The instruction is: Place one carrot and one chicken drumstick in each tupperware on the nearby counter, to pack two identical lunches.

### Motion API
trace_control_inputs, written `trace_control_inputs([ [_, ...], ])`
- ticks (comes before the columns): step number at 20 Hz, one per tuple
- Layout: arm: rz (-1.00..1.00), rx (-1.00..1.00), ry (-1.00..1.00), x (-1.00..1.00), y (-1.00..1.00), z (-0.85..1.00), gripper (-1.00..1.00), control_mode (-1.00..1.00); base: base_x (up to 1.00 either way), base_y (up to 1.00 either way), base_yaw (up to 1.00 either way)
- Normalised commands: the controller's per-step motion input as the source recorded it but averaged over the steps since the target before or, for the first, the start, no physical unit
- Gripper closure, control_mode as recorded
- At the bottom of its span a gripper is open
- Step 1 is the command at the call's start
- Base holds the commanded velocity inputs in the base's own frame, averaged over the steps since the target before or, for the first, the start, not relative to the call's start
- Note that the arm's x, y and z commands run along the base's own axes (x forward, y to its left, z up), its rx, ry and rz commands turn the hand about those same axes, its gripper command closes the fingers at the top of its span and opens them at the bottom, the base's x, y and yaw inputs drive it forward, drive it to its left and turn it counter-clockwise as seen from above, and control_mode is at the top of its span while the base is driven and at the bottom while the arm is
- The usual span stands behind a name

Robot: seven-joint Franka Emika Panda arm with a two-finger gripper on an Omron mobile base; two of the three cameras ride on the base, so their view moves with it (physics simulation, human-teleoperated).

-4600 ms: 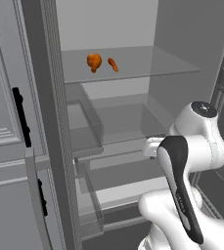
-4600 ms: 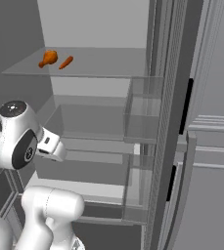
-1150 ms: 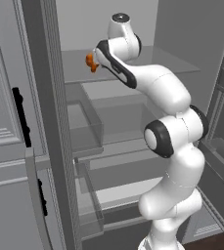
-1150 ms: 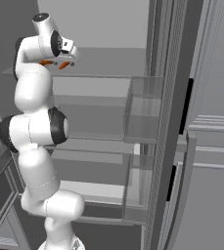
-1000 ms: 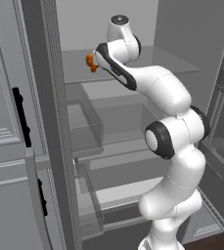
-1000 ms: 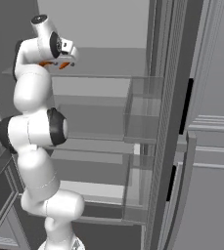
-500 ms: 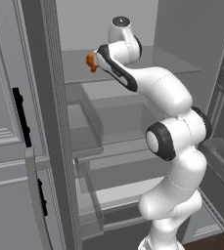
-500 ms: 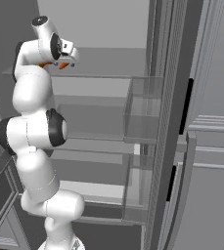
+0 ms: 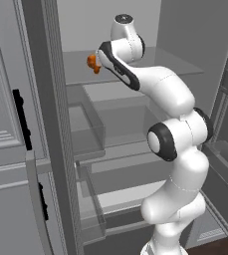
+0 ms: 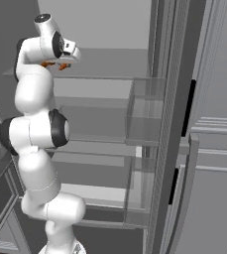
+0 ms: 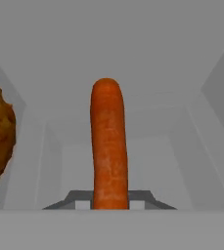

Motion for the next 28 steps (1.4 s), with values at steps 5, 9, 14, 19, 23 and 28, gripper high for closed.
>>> trace_control_inputs([
  [5, 0.00, 0.00, -0.03, -0.59, -0.02, -0.09, 1.00, -1.00, 0.00, 0.00, 0.00],
  [9, -0.01, 0.03, -0.15, -1.00, -0.24, -0.05, 1.00, -1.00, 0.00, 0.00, 0.00],
  [14, 0.00, 0.03, -0.07, -1.00, -0.25, -0.26, 1.00, -1.00, 0.00, 0.00, 0.00],
  [19, 0.00, 0.00, 0.02, -1.00, -0.23, -0.16, 1.00, -1.00, 0.00, 0.00, 0.00],
  [23, 0.00, 0.00, 0.13, -1.00, -0.21, -0.40, 1.00, -1.00, 0.00, 0.00, 0.00],
  [28, 0.00, 0.00, 0.18, -0.85, -0.12, -0.77, 1.00, -1.00, 0.00, 0.00, 0.00],
])
